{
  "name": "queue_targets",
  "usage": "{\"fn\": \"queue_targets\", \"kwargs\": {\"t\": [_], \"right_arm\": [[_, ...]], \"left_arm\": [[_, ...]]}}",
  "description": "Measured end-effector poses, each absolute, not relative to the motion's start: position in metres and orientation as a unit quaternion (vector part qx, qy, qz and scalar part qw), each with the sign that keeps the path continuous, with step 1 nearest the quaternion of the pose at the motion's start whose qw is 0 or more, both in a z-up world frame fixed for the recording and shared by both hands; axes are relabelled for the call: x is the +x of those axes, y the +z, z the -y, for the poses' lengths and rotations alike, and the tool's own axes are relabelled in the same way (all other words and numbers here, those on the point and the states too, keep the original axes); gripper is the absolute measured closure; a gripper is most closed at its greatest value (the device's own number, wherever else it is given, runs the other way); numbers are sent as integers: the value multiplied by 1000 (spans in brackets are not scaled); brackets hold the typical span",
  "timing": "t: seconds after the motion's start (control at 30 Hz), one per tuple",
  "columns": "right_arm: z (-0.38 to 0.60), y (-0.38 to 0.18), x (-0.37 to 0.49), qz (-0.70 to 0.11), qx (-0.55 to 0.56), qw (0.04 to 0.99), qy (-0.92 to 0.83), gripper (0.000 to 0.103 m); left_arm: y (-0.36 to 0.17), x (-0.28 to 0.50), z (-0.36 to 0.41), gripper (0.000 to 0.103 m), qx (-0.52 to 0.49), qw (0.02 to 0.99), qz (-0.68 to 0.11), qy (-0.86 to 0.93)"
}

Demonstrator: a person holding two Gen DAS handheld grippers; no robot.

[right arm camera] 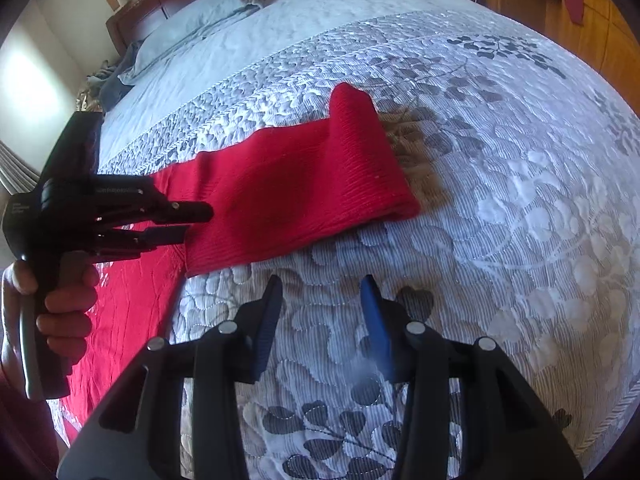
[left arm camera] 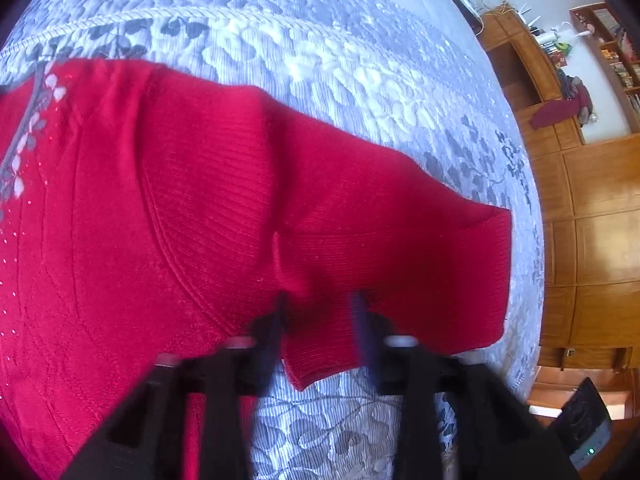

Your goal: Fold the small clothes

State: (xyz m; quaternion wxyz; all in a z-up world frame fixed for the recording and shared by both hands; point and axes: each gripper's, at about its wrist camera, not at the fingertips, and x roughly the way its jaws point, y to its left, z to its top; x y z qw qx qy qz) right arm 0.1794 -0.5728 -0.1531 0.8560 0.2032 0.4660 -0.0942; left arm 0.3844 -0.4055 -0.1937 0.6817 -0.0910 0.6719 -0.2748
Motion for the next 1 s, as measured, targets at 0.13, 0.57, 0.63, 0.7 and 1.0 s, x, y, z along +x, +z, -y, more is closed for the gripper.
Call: {"fn": "queue_targets", "kwargs": {"t": [0.13, 0.57, 0.63, 0.7, 1.0], "right_arm": [[573, -149, 178, -460, 203, 859, -96, 62], [563, -153, 182, -469, 190, 858, -92, 62], [556, -154, 186, -473, 181, 858, -89, 62], [548, -154, 189, -477, 178, 857, -80, 62], [499, -144, 245, -503, 152, 850, -33, 51]], "left_arm": [[-189, 382, 397, 97, -117, 688, -662, -274], [-61, 410, 195, 98, -102, 820, -537, -171], [-63, 420, 158, 97, -90, 827, -539, -130], [-74, 428, 130, 97, -80, 826, -548, -98], [-146, 437, 53, 97, -144, 793, -591, -32]]}}
